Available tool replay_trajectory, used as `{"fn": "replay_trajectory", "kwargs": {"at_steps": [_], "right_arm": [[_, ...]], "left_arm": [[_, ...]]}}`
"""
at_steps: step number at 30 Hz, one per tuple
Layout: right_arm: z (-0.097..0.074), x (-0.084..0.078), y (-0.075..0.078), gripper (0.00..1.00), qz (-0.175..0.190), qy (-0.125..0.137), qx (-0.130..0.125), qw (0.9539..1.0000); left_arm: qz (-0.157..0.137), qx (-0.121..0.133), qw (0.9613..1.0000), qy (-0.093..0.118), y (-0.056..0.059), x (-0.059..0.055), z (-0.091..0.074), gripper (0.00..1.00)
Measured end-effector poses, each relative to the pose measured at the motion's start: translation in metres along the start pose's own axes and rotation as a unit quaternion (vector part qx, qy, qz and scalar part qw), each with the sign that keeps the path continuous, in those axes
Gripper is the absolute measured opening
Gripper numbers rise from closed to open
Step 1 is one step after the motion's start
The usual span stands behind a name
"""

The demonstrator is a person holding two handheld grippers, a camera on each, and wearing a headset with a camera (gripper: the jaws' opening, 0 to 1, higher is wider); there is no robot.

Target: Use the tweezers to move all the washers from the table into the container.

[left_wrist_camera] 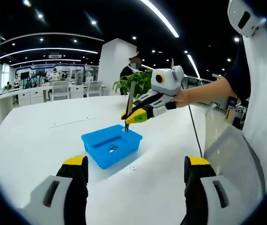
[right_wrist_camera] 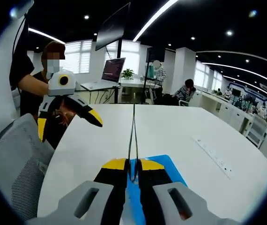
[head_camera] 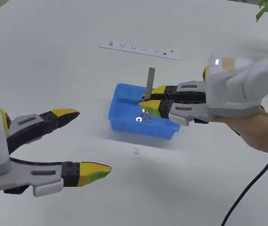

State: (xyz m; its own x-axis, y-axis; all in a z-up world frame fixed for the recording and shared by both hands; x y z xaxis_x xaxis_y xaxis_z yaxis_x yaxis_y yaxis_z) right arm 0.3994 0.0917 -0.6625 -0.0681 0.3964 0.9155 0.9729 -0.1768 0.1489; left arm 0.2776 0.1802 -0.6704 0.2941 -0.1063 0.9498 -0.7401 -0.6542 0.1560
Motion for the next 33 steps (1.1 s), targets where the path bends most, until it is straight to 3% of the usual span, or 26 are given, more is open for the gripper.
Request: {"fn": "replay_trajectory", "kwargs": {"at_steps": [6,12,15,22,33], "right_arm": [[0.013,-0.015,0.021,0.09,0.031,-0.005,-0.02,0.9993],[0.031,-0.038,0.036,0.09,0.06,-0.019,-0.034,0.9975],[0.037,-0.049,0.037,0.09,0.069,-0.03,-0.036,0.9965],[0.044,-0.065,0.031,0.1,0.077,-0.051,-0.026,0.9954],[0.042,-0.076,0.032,0.1,0.094,-0.068,-0.023,0.993]], "left_arm": [[-0.009,0.013,0.9999,0.0,-0.004,-0.004,-0.002,0.99],[-0.018,0.024,0.9995,-0.01,-0.007,-0.011,-0.005,0.99],[-0.013,0.035,0.999,-0.023,-0.009,-0.015,-0.008,1.0],[-0.019,0.038,0.9988,-0.024,-0.011,-0.015,-0.009,0.99],[-0.018,0.034,0.9989,-0.027,-0.009,-0.014,-0.006,0.99]]}}
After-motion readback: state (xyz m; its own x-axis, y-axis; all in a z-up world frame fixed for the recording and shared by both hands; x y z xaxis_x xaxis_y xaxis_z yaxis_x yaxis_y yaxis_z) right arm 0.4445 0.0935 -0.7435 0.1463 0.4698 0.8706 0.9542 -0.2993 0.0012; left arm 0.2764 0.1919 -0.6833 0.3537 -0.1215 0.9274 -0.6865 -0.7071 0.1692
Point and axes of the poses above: the centre of the closed fingertips' face, and the gripper's own axes: z roughly forward along the fingers, y roughly to its right, x roughly out of its top, the point moved 3 cm from there along -z, roughly backward along the fingers, and after that the axes turned 7 degrees about -x, right-handed, at the moved point
